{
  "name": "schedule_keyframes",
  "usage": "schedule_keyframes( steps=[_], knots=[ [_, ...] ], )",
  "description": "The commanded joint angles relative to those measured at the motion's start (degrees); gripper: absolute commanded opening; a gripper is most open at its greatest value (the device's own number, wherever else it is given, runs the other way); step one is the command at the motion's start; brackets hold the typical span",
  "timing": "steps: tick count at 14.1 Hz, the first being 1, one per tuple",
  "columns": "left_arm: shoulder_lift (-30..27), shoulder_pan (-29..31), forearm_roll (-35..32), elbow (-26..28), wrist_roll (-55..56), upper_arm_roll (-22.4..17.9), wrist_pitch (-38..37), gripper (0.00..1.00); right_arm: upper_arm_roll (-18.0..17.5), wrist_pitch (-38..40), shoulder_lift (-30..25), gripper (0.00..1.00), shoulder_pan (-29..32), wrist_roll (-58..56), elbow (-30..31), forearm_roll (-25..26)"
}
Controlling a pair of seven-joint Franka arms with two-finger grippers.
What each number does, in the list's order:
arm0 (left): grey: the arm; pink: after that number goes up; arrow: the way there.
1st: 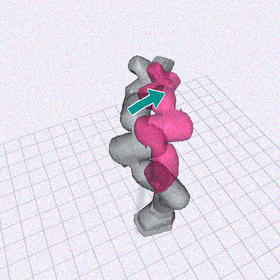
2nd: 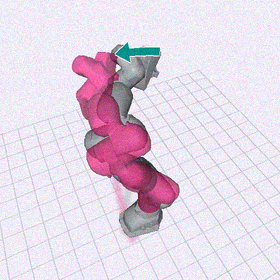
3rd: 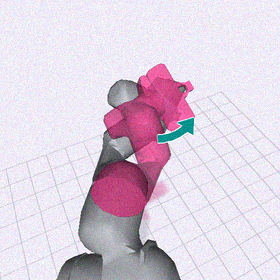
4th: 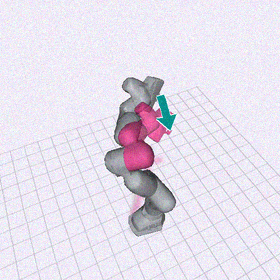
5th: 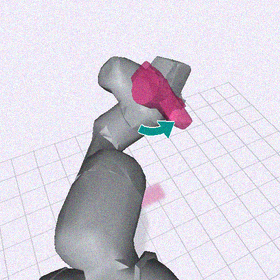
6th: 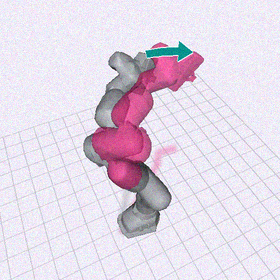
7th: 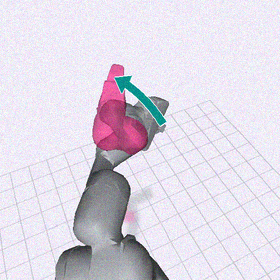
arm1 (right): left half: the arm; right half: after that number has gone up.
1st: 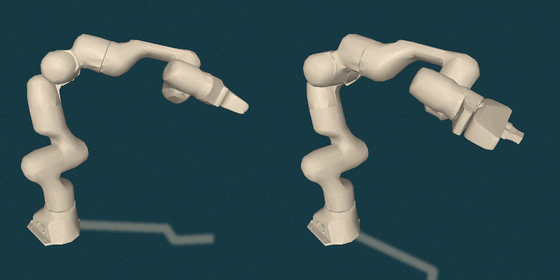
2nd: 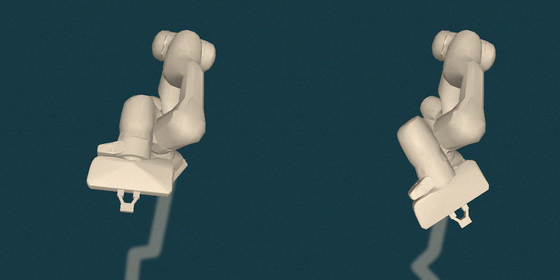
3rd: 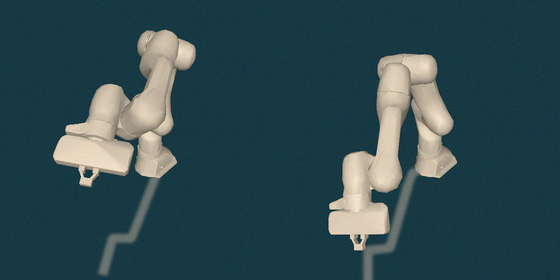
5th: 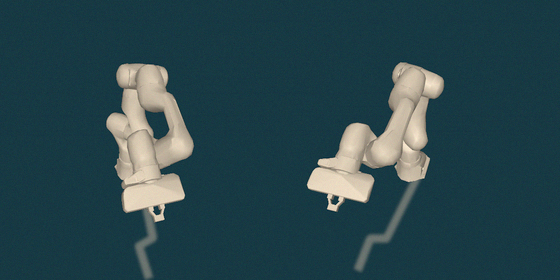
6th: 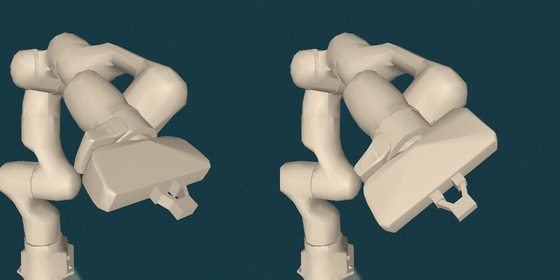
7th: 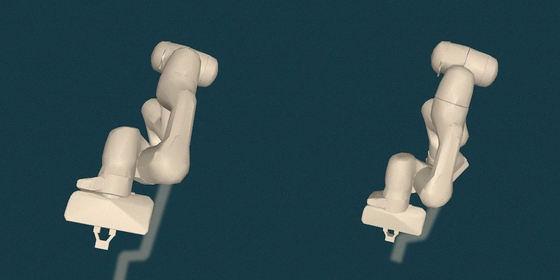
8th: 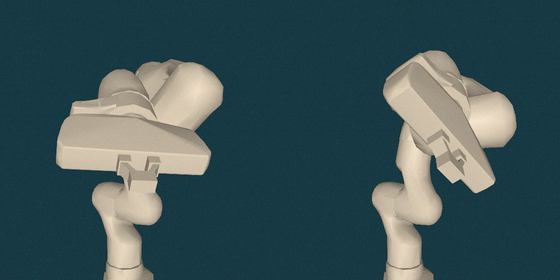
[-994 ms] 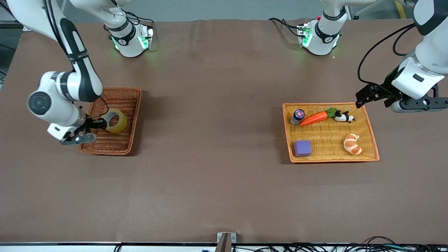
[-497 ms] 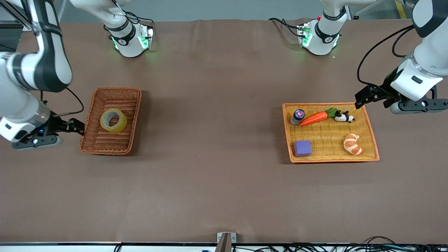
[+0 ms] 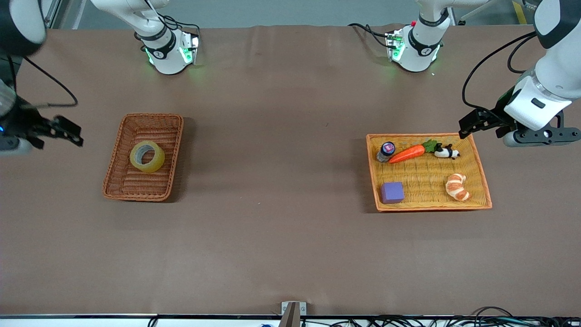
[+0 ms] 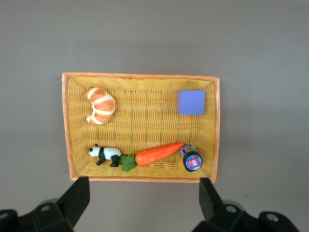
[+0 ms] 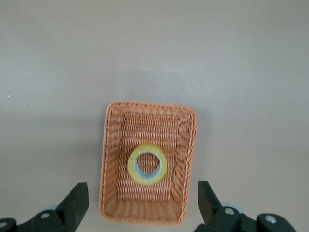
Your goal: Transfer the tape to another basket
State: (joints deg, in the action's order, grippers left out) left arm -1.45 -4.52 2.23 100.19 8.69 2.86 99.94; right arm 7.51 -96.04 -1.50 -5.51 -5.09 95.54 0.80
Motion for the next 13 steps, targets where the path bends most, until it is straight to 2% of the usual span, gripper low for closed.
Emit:
schedule_keyframes(
  steps=[1, 5, 13],
  knots=[
    [-0.3, -0.1, -1.2, -0.5, 0.3, 0.0, -1.1, 1.00, -0.7, 4.0, -0.6, 1.00, 1.1, 1.0, -2.5, -0.7],
    [-1.9, -0.3, -4.1, -0.1, 0.1, 1.0, -2.5, 1.00, -0.7, 3.7, -0.8, 1.00, 0.8, 1.1, -2.1, -0.4],
    [-2.1, 0.1, -3.4, 0.4, 0.3, 1.2, -1.5, 1.00, -0.7, 3.3, -0.5, 1.00, 0.3, 1.1, -2.1, -0.4]
  ],
)
